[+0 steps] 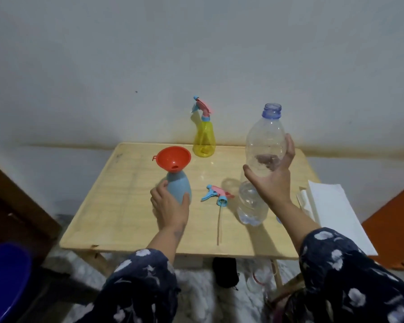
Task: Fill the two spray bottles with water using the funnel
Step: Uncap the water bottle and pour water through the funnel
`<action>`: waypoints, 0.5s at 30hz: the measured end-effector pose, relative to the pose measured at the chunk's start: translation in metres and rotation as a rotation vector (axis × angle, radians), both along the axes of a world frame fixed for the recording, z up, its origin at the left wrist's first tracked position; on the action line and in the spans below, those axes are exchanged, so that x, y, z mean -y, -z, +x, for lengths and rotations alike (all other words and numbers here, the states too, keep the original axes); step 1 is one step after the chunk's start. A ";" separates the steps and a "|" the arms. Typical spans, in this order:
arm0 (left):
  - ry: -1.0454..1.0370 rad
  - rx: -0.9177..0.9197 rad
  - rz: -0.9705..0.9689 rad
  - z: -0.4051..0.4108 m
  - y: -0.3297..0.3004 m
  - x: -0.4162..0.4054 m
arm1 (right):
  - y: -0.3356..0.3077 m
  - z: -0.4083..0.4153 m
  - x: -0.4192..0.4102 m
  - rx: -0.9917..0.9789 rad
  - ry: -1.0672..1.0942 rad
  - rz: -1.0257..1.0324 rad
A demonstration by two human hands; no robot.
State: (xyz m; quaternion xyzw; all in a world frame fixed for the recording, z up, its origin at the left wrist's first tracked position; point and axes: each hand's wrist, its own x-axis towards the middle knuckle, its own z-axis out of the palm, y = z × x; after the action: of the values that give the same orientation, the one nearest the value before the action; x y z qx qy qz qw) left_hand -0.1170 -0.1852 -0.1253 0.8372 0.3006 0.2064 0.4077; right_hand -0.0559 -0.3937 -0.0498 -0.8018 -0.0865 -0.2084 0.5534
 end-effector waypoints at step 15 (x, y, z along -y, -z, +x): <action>0.204 0.020 -0.181 0.027 -0.010 -0.044 | -0.067 0.010 -0.028 -0.358 -0.439 -0.734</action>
State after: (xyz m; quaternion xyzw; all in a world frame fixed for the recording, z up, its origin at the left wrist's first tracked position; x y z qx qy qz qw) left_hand -0.0901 -0.1410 -0.1155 0.8211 0.2270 0.1443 0.5034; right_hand -0.0463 -0.3662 0.0172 -0.9307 -0.2253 0.0997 0.2704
